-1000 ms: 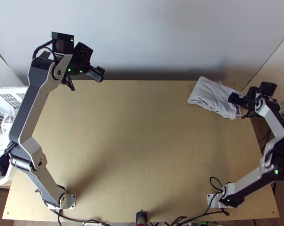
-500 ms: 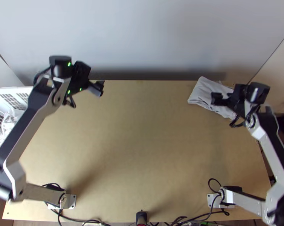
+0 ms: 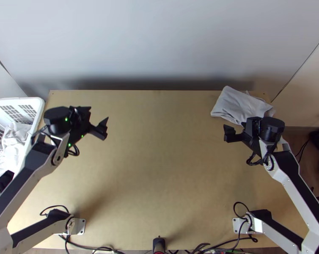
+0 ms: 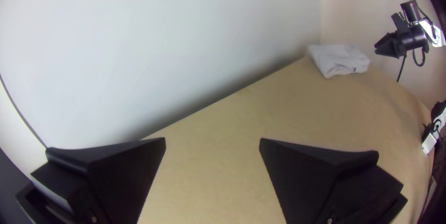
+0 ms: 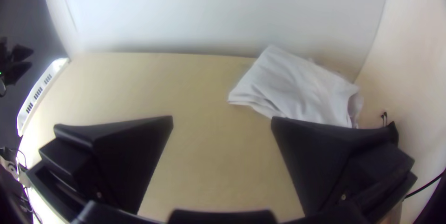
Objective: Fold the t-shirt
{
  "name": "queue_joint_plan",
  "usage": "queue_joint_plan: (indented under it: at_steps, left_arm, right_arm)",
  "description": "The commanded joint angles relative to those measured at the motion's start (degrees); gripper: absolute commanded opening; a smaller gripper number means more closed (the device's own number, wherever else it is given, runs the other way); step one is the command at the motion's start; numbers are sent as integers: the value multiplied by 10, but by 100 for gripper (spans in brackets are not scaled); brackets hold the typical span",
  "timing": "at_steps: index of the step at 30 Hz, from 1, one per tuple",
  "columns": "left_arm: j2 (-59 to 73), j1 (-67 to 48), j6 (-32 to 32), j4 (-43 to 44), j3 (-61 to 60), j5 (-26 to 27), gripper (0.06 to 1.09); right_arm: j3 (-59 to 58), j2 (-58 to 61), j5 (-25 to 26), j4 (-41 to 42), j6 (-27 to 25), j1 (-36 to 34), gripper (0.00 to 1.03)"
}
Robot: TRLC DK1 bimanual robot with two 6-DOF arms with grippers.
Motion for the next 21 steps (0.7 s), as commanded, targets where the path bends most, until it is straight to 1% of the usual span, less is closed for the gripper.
queue_joint_plan:
  at_steps: [1,4,8,14,18,21]
  left_arm:
    - [-30,5,-5,36,-58,-3,104]
    - [-27,5,-4,39,-53,-3,104]
    - [-25,5,-3,39,-51,-3,104]
    - [-31,22,7,33,-41,-3,104]
    - [-32,34,10,29,-37,-3,104]
    - [-38,35,10,26,-37,-3,104]
  right_arm:
    - [15,76,11,78,-61,-45,98]
    - [83,169,10,118,-84,-86,98]
    - [173,299,11,118,-86,-123,98]
    - [246,417,11,99,-70,-196,98]
    - [289,498,11,69,-65,-220,98]
    - [315,545,9,64,-65,-232,98]
